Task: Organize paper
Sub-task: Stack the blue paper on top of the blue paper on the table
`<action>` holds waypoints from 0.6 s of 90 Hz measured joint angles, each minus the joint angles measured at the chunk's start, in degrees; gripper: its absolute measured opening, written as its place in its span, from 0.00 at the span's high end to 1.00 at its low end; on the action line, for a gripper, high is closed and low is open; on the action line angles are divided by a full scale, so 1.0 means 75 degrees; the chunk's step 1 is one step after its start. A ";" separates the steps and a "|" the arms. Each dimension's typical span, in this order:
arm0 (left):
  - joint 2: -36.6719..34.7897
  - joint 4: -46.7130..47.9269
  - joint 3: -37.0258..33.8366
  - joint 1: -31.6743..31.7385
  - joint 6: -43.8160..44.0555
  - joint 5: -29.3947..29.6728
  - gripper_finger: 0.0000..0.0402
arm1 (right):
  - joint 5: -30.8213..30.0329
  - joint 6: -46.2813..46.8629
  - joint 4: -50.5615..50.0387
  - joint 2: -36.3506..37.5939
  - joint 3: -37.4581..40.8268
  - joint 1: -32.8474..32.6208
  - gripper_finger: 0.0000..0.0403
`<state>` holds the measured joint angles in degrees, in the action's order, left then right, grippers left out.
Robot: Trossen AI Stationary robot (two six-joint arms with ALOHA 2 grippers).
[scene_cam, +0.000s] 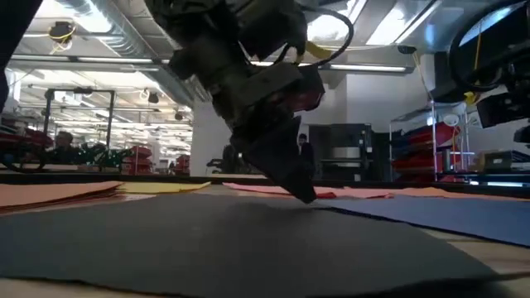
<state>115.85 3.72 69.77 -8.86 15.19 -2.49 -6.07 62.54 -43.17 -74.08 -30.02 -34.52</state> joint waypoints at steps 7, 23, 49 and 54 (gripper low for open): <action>0.0000 -0.0025 0.0060 0.0064 -0.0119 0.0019 1.00 | 0.0003 0.0000 0.0007 -0.0002 0.0003 0.0000 1.00; 0.0000 0.0075 0.0075 0.0157 -0.0151 0.0044 1.00 | 0.0003 -0.0058 0.0001 -0.0003 0.0003 0.0000 1.00; -0.0151 0.1761 0.0024 0.0075 0.0511 0.0762 1.00 | -0.0047 -0.0204 -0.0029 -0.0006 0.0003 -0.0001 1.00; -0.0166 0.1776 -0.0091 0.0032 0.0690 0.0780 1.00 | -0.0055 -0.0204 -0.0030 -0.0006 0.0003 -0.0003 1.00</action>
<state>114.61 17.04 69.08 -8.62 20.37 3.35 -6.48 61.01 -43.40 -74.13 -30.00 -34.54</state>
